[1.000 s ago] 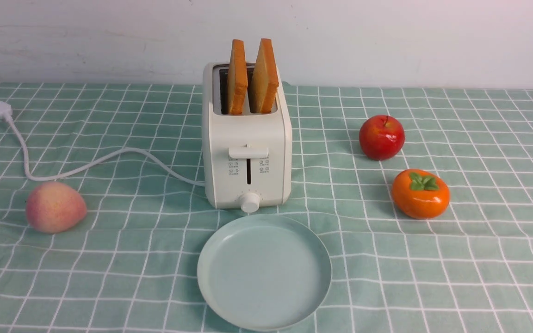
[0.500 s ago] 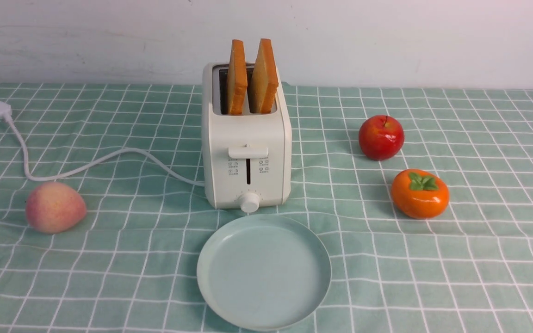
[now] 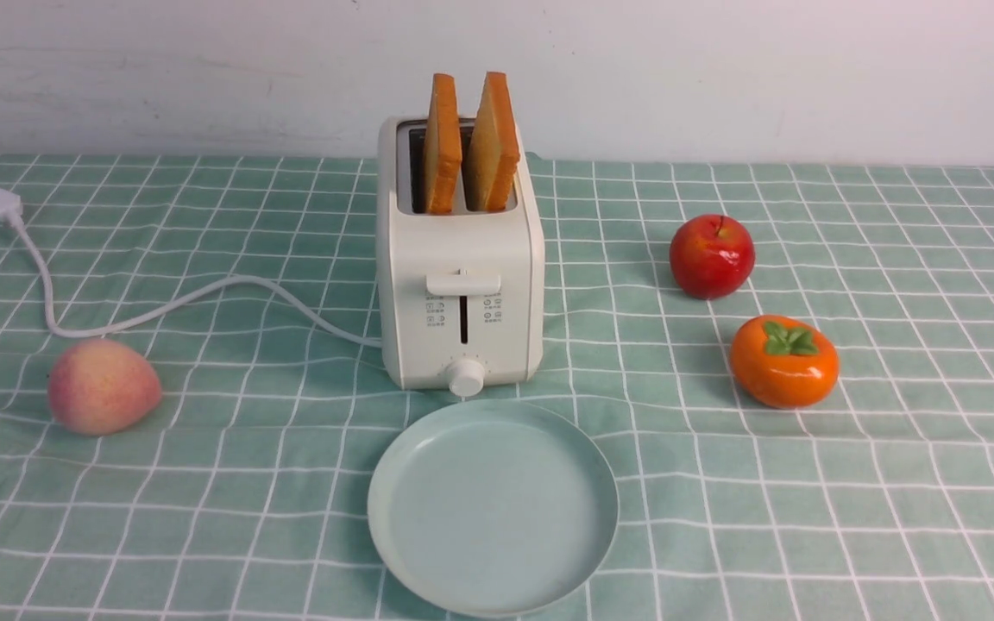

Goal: Take toasted bread from bread machine on blue coffee table place on plate.
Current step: 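Grasp the toast slice in the toaster and pull it up out of the slot with the right gripper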

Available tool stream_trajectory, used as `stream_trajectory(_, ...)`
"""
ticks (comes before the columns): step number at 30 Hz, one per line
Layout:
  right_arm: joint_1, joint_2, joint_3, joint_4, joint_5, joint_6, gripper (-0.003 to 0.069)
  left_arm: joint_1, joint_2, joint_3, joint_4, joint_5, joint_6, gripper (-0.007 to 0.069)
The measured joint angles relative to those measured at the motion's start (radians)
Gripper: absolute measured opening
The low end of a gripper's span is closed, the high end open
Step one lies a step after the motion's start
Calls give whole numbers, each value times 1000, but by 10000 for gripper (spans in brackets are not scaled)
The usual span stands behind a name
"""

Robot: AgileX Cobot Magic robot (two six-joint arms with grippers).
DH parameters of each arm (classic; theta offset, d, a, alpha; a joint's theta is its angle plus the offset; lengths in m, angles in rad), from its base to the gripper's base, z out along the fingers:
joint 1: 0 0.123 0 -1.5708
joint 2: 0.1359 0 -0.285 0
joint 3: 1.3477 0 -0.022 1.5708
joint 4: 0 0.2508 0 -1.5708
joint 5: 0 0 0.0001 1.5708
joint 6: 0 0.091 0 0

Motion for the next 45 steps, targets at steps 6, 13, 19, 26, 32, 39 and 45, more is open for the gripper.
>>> stream_trajectory(6,0,0,0,0,0,0,239,0,0,0,0,0,0,239)
stream_trajectory(13,0,0,0,0,0,0,239,0,0,0,0,0,0,239)
stream_trajectory(19,0,0,0,0,0,0,239,0,0,0,0,0,0,240)
stream_trajectory(26,0,0,0,0,0,0,239,0,0,0,0,-11,0,241)
stream_trajectory(32,0,0,0,0,0,0,239,0,0,0,0,-16,0,240)
stream_trajectory(39,0,0,0,-63,-7,0,239,0,0,0,4,-18,0,240)
stream_trajectory(45,0,0,9,-99,-67,0,239,0,0,0,4,-140,0,240)
